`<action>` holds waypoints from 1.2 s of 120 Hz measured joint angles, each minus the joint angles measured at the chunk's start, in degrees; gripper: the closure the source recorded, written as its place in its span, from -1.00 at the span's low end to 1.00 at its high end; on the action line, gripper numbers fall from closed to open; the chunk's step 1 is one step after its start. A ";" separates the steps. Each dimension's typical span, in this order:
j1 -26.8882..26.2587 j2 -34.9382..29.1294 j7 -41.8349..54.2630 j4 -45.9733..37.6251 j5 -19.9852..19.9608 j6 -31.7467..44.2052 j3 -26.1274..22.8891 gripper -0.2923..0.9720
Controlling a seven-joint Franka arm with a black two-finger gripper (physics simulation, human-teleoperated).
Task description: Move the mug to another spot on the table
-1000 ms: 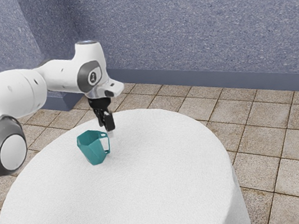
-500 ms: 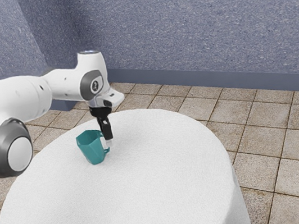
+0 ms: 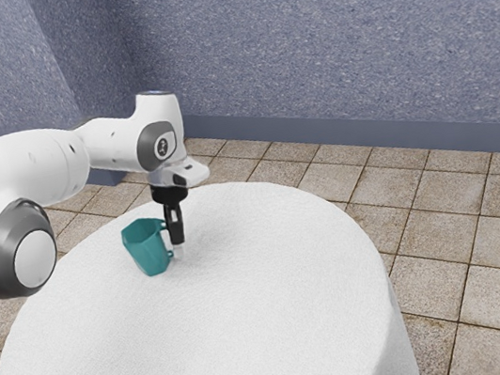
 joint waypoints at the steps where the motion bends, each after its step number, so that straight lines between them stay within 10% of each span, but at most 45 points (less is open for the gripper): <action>1: 0.00 0.00 0.04 0.01 0.03 -0.08 0.00 -0.01; 100: -3.42 -1.98 0.12 -1.18 12.28 -1.35 -0.91 0.45; 144: -16.58 -12.38 -4.32 -16.44 14.55 2.81 7.04 0.69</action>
